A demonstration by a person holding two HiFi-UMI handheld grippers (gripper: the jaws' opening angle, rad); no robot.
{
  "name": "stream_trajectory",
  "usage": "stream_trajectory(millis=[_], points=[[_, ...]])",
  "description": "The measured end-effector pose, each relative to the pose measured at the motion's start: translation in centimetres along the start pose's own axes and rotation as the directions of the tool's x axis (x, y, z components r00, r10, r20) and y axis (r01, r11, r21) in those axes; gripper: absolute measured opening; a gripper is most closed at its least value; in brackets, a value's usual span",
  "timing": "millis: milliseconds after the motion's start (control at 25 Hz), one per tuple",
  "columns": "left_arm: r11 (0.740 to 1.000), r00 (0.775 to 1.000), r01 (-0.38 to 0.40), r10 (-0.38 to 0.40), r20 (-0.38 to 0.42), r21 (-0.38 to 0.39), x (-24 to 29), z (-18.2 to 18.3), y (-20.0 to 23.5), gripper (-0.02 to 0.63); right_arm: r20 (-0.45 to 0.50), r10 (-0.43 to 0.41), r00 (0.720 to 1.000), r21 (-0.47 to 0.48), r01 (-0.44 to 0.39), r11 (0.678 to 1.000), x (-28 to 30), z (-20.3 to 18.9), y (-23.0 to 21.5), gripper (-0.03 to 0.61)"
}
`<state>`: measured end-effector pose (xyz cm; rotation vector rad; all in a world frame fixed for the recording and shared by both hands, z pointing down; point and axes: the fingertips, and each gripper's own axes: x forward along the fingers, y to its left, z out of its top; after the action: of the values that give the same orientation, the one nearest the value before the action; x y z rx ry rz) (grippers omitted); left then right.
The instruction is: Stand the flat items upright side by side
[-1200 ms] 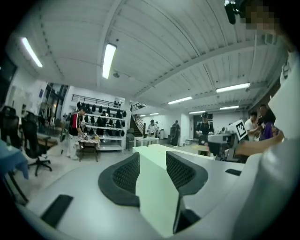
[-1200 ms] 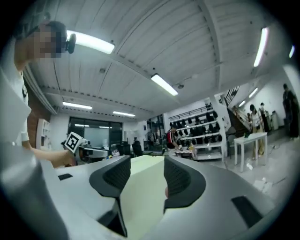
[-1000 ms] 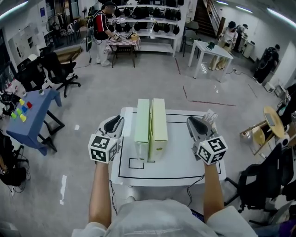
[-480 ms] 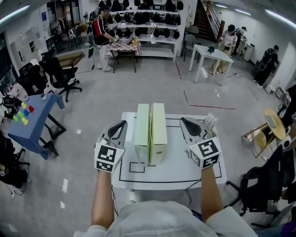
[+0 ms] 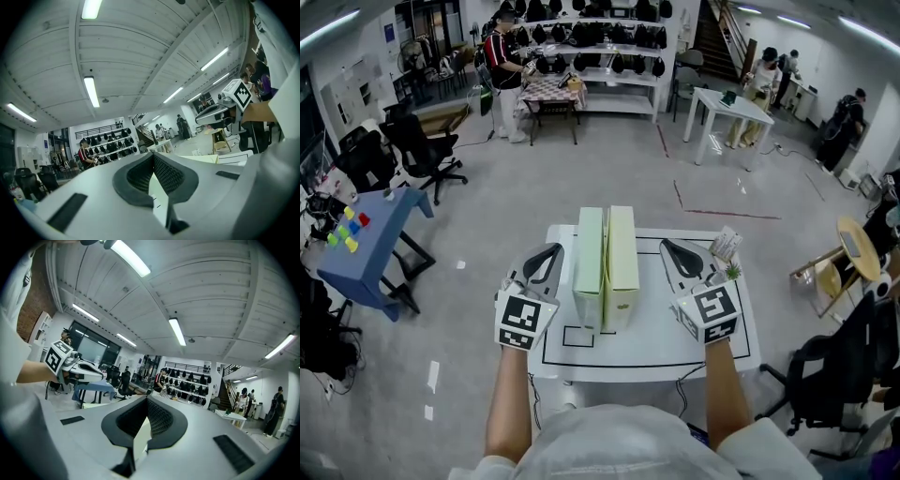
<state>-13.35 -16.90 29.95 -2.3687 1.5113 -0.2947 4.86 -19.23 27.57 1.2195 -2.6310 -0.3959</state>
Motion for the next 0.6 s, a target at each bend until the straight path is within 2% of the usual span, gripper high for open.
stream_trajectory(millis=[240,600], points=[[1.000,1.000,-0.003,0.003,-0.012,-0.023,-0.3,-0.6,0.1,0.018,-0.015,0.001,1.000,0.037,-0.001,0.999,-0.2,-0.8,0.1,0.028],[0.998,1.000,0.006,-0.007,-0.017,-0.068,-0.4,-1.9,-0.2,0.020,-0.037,-0.006,0.999,0.041,0.007,0.999,-0.2,-1.8,0.2,0.028]])
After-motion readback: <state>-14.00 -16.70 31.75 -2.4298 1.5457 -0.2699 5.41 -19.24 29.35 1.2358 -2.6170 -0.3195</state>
